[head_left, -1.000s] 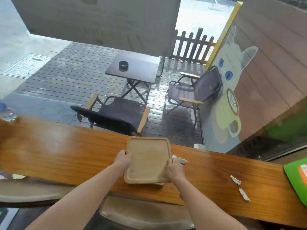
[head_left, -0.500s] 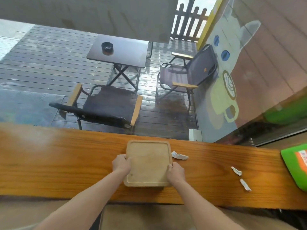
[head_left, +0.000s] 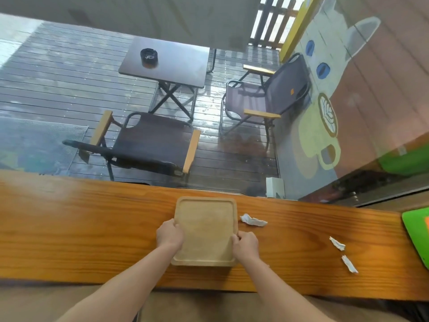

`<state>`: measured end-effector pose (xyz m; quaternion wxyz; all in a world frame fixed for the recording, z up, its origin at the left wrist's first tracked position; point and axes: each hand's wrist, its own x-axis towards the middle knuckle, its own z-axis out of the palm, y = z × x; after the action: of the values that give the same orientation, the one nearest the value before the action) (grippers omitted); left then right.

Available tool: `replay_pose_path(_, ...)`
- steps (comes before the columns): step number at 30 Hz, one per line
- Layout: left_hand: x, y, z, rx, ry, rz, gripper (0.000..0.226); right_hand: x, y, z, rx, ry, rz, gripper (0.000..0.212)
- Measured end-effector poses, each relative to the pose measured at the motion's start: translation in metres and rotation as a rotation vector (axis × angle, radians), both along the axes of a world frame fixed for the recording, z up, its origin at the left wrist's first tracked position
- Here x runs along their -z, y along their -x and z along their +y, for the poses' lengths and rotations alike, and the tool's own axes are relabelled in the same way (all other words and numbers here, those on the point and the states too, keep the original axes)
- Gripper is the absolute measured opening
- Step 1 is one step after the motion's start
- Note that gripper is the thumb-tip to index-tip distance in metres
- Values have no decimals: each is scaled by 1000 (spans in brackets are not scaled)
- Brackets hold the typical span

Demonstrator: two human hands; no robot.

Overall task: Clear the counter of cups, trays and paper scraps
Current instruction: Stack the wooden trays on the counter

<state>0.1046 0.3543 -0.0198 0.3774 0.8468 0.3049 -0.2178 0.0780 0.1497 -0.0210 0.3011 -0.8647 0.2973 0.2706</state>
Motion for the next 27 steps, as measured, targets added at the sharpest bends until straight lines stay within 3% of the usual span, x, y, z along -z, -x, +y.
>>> replay_pose_path(4, 8, 1, -3, 25, -17, -4, 33, 9, 3, -2, 15, 11, 29, 35)
replay_pose_path(14, 13, 3, -4, 0, -5, 35, 43, 23, 3, 1, -4, -43, 39, 30)
replay_pose_path(19, 9, 0, -3, 16, 13, 68, 33, 24, 4, 4, 45, -80, 44, 33)
replay_pose_path(22, 7, -3, -4, -29, 58, 110, 28, 22, 3, 5, 164, -165, 80, 39)
replay_pose_path(27, 7, -2, -3, -227, 162, 131, 21, 25, -1, 15, 579, -408, 82, 50)
